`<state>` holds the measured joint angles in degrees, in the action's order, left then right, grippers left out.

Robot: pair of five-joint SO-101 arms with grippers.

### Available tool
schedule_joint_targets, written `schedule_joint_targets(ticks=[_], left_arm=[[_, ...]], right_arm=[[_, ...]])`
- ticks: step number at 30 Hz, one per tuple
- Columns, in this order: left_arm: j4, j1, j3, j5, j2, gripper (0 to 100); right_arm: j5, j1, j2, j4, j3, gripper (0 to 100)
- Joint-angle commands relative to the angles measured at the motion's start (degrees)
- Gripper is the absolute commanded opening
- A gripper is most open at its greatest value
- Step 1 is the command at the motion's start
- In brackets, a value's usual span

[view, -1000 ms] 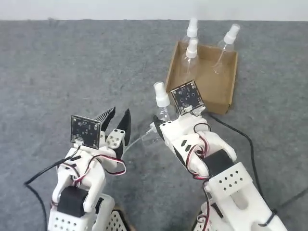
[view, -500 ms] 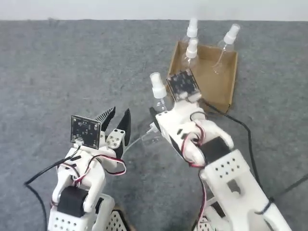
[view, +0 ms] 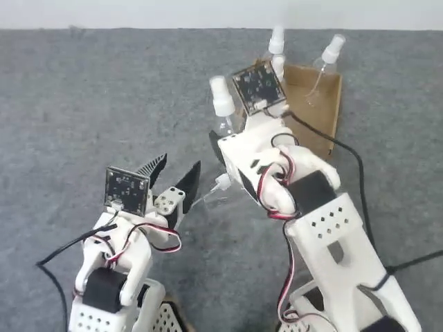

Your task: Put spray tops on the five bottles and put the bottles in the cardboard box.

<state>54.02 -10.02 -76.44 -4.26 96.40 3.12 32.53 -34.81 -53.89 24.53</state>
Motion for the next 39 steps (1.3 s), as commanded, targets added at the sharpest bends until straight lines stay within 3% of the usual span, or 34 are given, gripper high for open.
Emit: schedule_joint_targets(ticks=[1,5,17,23,39], left_arm=[[2.46,-3.78,1.98,1.14,0.97,23],[7.74,-5.8,5.58,0.88,0.97,30],[7.03,-5.63,4.35,-3.34,0.97,38],[0.0,-5.54,-1.01,-3.25,0.7,38],[0.0,-5.54,-1.19,-3.25,0.88,38]], right_arm=[[0.44,-0.84,2.33,0.04,-6.59,0.6],[0.44,-0.57,6.73,0.13,-9.49,0.6],[0.53,1.36,8.57,-4.53,-12.22,0.6],[0.53,5.85,4.09,-7.16,-12.04,0.6],[-3.87,6.11,-1.71,-19.38,-11.78,0.6]])
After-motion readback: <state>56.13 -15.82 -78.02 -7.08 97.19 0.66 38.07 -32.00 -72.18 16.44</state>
